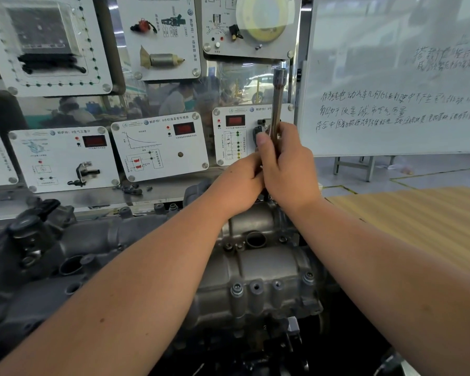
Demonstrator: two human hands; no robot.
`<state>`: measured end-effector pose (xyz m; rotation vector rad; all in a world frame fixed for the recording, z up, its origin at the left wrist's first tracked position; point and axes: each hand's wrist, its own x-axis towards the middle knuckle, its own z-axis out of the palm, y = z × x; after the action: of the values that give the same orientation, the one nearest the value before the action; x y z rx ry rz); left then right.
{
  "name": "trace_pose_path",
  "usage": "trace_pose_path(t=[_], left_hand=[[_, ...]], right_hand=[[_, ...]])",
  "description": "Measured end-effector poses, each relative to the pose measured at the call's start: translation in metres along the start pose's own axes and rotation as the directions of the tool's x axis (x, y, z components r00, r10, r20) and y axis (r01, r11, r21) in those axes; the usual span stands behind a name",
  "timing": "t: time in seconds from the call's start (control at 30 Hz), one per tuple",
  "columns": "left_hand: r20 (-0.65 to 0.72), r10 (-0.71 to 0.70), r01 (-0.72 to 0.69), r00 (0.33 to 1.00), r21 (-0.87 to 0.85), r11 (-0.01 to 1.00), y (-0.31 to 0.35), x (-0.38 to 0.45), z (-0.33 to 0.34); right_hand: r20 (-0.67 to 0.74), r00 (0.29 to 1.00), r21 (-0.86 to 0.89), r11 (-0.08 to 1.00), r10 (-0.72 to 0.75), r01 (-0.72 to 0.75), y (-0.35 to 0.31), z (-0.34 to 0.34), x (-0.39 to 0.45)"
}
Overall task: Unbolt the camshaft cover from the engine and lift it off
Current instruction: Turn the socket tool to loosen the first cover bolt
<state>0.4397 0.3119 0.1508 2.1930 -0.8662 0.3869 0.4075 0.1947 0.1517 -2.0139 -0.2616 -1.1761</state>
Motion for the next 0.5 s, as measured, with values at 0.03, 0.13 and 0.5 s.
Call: trace_pose_path(t=[0.03, 0.13, 0.5], left_hand=[[-0.004, -0.001, 0.001, 1.0, -0.002, 1.0, 0.0004, 0.0003, 0.0002], [-0.007, 0.004, -0.005, 1.0, -0.038, 0.999, 0.0011, -0.0009, 0.0001], [0.002, 0.004, -0.004, 1.0, -0.027, 1.0, 0.0036, -0.0017, -0.0016]], right_hand=[[-0.002, 1.0, 0.002, 1.0, -0.003, 0.003, 0.0011, 0.0005, 0.0001], [-0.005, 1.0, -0.002, 1.0, 0.004, -0.004, 0.0015, 0.0009, 0.0009], [0.016, 1.0, 0.038, 0.999, 0.01, -0.01, 0.0025, 0.0005, 0.001]])
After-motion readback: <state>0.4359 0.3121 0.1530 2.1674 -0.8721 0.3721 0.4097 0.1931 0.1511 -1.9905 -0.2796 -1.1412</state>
